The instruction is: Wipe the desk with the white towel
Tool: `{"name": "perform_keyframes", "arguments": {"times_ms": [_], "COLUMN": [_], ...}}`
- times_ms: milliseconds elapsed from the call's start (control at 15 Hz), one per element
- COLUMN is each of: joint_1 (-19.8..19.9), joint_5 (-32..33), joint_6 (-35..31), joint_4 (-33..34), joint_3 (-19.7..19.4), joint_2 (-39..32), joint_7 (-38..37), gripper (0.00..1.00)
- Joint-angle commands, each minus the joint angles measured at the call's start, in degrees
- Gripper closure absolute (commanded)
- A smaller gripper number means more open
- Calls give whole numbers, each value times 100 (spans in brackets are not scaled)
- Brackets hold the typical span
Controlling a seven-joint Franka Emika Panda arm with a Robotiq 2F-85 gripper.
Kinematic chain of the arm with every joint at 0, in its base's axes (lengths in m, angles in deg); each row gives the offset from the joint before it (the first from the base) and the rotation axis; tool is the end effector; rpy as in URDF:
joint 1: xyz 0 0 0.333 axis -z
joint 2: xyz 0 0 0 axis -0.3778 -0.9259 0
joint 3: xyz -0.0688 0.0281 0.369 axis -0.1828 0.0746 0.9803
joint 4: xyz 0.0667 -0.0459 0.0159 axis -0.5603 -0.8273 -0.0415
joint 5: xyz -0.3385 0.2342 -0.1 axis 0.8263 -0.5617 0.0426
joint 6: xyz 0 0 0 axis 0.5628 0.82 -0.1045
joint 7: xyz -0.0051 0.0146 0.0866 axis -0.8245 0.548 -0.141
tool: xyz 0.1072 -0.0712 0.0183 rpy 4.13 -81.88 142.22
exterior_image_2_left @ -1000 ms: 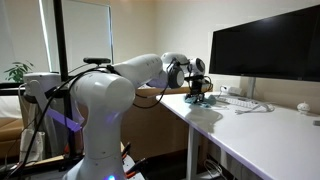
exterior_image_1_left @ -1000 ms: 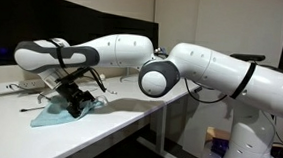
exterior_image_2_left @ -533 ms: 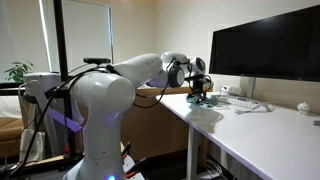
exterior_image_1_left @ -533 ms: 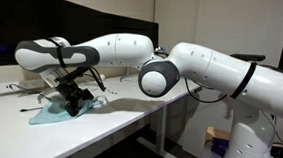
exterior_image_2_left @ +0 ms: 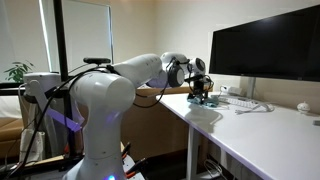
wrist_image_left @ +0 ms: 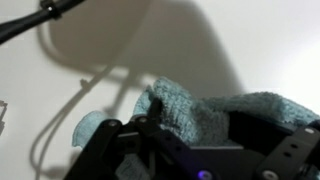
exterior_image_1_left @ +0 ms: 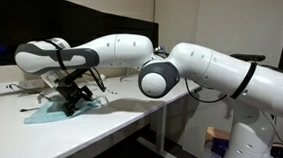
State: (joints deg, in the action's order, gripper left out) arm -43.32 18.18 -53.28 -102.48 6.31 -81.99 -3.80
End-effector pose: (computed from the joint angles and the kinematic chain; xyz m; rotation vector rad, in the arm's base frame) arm 0.7691 0.2358 0.2991 2.6667 0.1324 -0.6710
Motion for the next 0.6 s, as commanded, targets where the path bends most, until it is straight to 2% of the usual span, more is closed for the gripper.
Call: {"name": "perform_keyframes", "arguments": {"times_ms": [0,400,467,533], "joint_1": [-72,-161,-213,-220], "joint_5": [115,218,199,269], "joint_6": [-211,-275,-406,-335], "joint_4": [-35,38,-213,55], "joint_3": [-32,-82,-140,-130], "joint_2": [-42,51,215,102], "joint_7": [-188,-202,-236,-225], "gripper": [2,0,0,0]}}
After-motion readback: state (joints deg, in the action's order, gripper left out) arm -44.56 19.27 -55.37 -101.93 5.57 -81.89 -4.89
